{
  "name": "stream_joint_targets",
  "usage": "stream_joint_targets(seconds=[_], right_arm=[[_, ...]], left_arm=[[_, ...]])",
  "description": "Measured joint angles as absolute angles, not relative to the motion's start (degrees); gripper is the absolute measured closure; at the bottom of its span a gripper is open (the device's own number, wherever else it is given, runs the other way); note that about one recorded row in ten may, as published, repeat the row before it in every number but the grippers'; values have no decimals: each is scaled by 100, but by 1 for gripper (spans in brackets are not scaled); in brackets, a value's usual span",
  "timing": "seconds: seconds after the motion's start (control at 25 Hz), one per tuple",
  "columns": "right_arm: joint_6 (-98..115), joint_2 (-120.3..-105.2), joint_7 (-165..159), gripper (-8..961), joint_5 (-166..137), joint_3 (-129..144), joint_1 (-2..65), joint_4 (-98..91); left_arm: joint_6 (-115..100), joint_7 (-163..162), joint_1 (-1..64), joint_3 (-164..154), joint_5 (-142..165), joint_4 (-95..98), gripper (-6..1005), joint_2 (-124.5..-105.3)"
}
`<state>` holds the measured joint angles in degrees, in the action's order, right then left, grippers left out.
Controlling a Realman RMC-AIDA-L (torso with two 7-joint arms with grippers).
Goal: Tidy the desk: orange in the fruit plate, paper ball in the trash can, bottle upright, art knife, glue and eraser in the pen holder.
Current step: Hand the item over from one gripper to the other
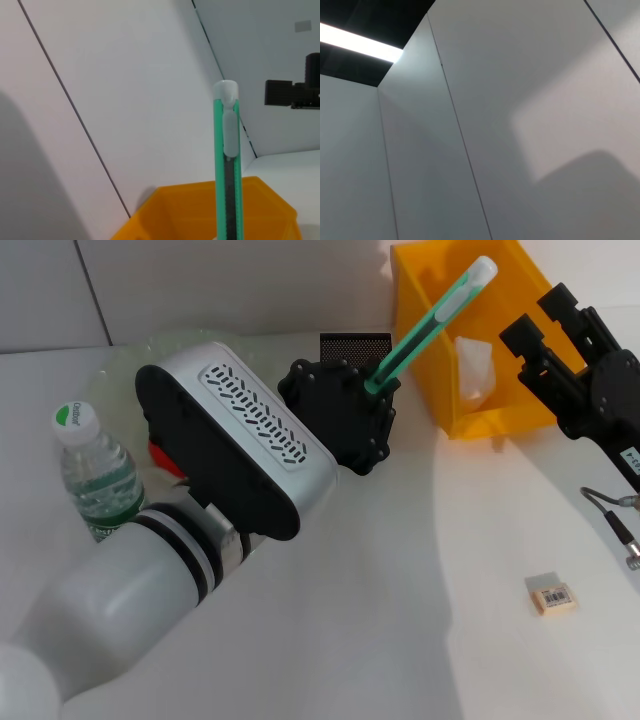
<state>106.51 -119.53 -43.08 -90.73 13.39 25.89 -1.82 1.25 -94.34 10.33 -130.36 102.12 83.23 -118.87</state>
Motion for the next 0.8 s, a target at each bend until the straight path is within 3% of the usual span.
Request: stream_joint_targets(seconds=[0.8], right_arm=[[10127, -11933, -4328, 155, -9309, 1442, 2952, 10]], left_arm=[[104, -9431, 1048, -13208, 10213, 8371, 794, -11874]])
